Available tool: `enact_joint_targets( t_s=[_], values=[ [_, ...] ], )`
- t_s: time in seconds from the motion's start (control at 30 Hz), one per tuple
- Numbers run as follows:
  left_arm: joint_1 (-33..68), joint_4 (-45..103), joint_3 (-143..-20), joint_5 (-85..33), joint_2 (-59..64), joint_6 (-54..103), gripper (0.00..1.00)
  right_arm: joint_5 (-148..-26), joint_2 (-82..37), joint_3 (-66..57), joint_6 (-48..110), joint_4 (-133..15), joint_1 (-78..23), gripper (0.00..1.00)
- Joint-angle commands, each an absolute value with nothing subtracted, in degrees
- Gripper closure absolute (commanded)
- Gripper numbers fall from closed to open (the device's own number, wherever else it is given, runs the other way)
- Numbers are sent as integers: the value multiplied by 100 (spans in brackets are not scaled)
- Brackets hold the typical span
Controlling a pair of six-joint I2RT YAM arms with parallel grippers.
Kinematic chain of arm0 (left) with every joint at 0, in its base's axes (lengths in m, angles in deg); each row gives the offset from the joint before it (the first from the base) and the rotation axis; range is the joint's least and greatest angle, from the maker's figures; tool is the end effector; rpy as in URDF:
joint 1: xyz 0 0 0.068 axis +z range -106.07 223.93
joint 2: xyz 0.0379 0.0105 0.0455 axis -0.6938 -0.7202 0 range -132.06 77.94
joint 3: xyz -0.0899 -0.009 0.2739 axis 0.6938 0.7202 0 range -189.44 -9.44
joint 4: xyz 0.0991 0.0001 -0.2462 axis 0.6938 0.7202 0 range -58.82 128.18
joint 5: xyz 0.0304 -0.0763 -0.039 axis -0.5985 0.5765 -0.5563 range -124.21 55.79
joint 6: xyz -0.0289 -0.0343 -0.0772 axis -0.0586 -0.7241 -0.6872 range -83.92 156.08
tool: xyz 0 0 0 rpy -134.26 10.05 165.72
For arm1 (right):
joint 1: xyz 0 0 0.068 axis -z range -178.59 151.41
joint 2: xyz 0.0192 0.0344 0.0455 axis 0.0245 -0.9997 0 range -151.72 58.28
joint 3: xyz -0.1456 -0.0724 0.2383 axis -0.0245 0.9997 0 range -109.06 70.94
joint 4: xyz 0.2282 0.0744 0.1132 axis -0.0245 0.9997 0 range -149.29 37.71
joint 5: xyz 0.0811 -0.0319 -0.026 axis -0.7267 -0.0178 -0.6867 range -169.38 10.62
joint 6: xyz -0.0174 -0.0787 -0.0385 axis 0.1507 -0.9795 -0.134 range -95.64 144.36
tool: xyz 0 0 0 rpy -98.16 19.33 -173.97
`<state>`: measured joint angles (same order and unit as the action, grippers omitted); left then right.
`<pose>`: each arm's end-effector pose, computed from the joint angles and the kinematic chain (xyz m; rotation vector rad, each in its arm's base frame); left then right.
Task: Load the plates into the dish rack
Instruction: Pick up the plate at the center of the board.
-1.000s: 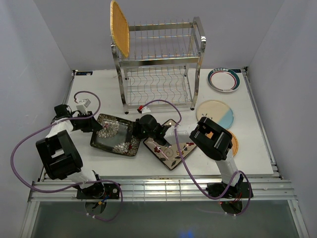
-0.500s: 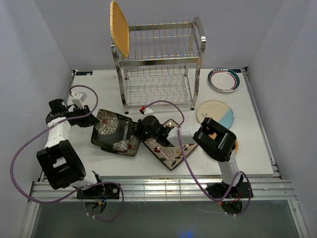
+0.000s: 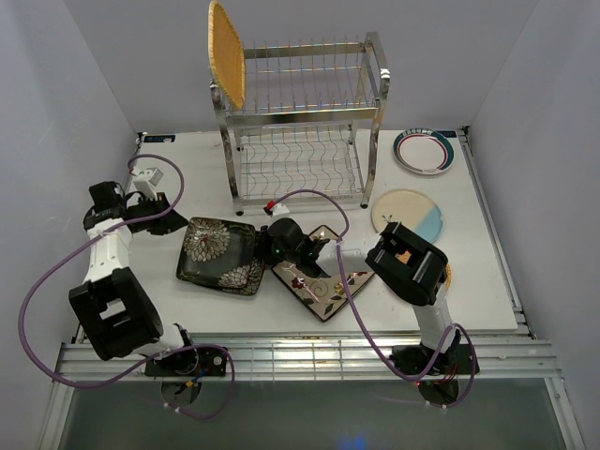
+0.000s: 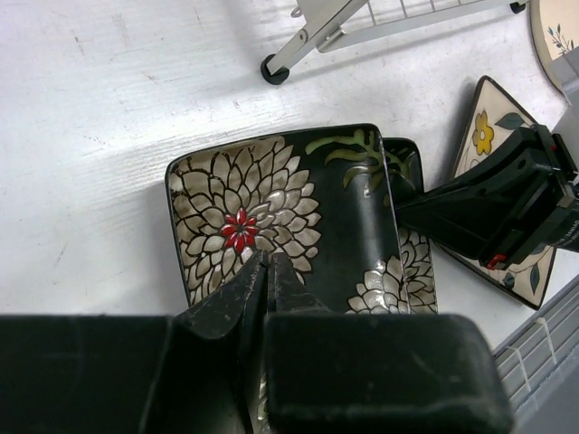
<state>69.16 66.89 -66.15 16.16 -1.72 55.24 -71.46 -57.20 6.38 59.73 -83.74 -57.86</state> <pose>0.2863 0.0671 0.2405 0.1751 2.2362 -0.7324 0.2553 0.4080 0.1427 -0.3542 2.1190 0.8764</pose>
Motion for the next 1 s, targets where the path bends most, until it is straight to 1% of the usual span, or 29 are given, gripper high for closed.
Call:
enact_joint_targets(
  t_s=[0.0, 0.1, 0.13, 0.2, 0.23, 0.33, 0.47, 0.8, 0.9, 0.97],
  values=[
    [6898, 6590, -6683, 1704, -405, 5594, 100, -7217, -5651, 546, 5916, -8636, -5801, 92],
    [6941, 6389, -6675, 1528, -494, 5612, 100, -7208, -5660, 537, 5916, -8627, -5801, 92],
    [6959, 6370, -6683, 1510, -520, 5647, 92, -7208, -5660, 537, 5907, -8627, -5801, 92],
    [7029, 6344, -6701, 1536, -590, 5743, 71, -7208, -5651, 537, 5899, -8618, -5801, 92],
    [7056, 6353, -6701, 1667, -678, 5779, 53, -7191, -5642, 546, 5899, -8618, -5801, 92],
    [7161, 6370, -6736, 1800, -853, 5884, 37, -7182, -5625, 563, 5890, -8618, -5801, 92],
    [7249, 6353, -6754, 1818, -1117, 5955, 34, -7200, -5625, 564, 5881, -8627, -5801, 92],
    [7249, 6326, -6675, 2169, -1908, 6350, 32, -7270, -5659, 563, 5881, -8680, -5801, 92],
    [7249, 6335, -6666, 2266, -2049, 6411, 32, -7279, -5642, 564, 5881, -8689, -5801, 92],
    [7258, 6353, -6666, 2353, -2155, 6447, 35, -7296, -5642, 581, 5881, -8698, -5801, 92]
  ],
)
